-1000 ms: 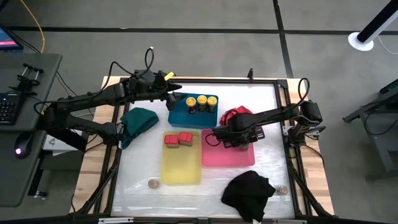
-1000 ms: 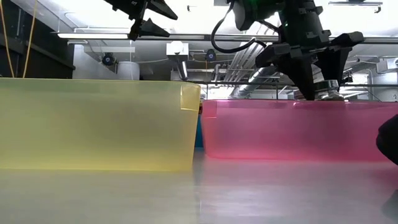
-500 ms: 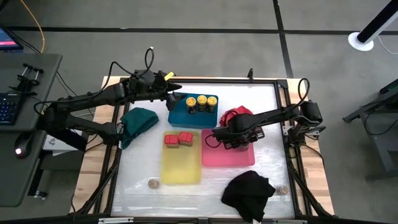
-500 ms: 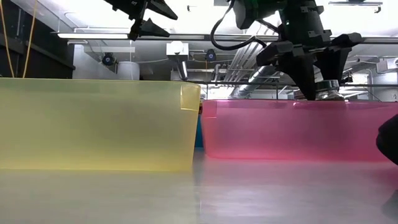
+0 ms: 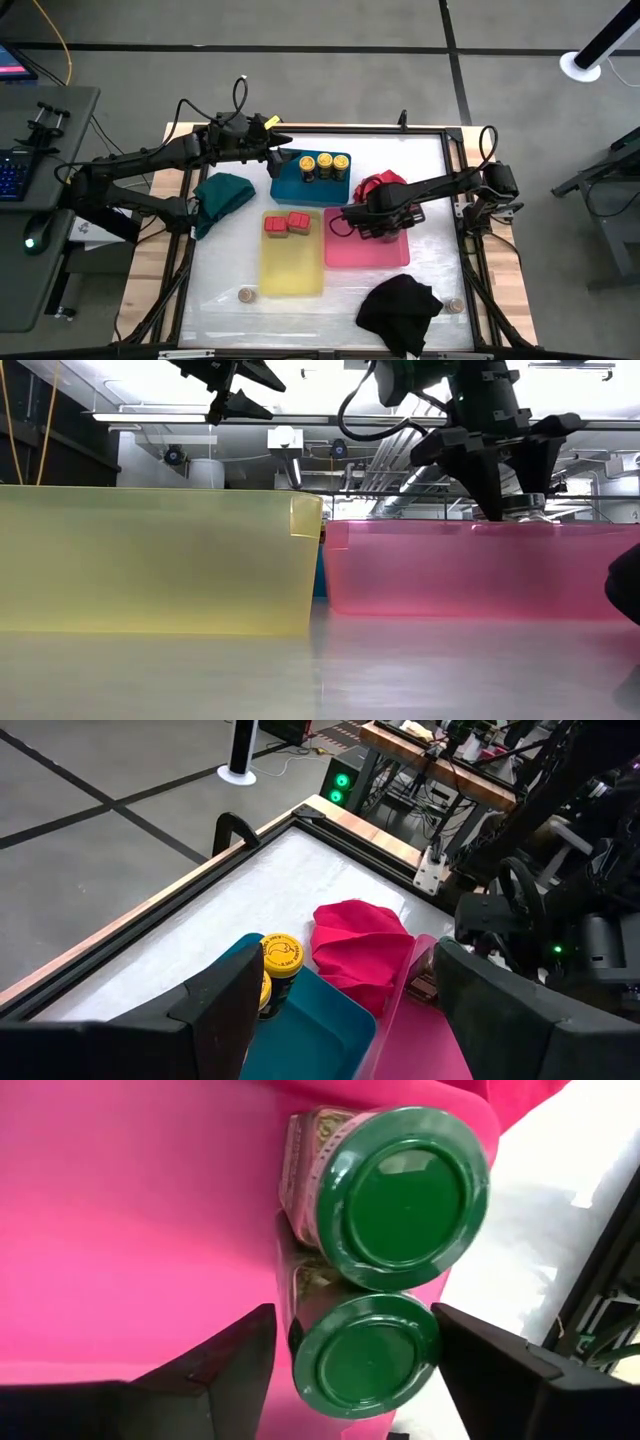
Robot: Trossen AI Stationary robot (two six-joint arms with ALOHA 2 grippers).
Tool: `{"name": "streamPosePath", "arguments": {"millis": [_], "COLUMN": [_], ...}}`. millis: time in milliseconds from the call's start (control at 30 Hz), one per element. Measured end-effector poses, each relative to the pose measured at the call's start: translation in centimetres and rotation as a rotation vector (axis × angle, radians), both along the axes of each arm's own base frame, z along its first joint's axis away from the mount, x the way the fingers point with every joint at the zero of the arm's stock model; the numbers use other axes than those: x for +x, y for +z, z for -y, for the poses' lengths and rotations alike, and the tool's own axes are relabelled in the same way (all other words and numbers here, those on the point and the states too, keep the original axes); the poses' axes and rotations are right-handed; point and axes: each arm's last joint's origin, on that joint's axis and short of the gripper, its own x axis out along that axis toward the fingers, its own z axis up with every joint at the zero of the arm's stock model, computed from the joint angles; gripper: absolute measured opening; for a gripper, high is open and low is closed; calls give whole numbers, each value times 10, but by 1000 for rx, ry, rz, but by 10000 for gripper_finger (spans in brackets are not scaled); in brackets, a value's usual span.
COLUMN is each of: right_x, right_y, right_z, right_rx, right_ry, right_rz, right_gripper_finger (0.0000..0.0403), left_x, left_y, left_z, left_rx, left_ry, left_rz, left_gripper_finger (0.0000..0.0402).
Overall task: Sort spices by type
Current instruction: Put the green spice bottle into the red bin
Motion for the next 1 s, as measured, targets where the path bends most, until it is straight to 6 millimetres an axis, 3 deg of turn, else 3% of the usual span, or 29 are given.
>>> {"name": "streamPosePath", "arguments": {"millis": [233,633,1000], "right_x": [-2,-9,-22], "right_y": [0,4,34], "right_z": [0,0,1], "right_rx": [-7,9,29], "right_ry": [2,24,113], "right_rz": [-17,-87,69], "right_gripper_finger": [289,291,291], "left_x": [0,0,0], "left_y": [0,0,0], "left_z": [0,0,0], "left_rx": [0,0,0], "left_ry": [0,0,0], "left_rz": [0,0,0], "left_gripper_finger": [278,278,278]}}
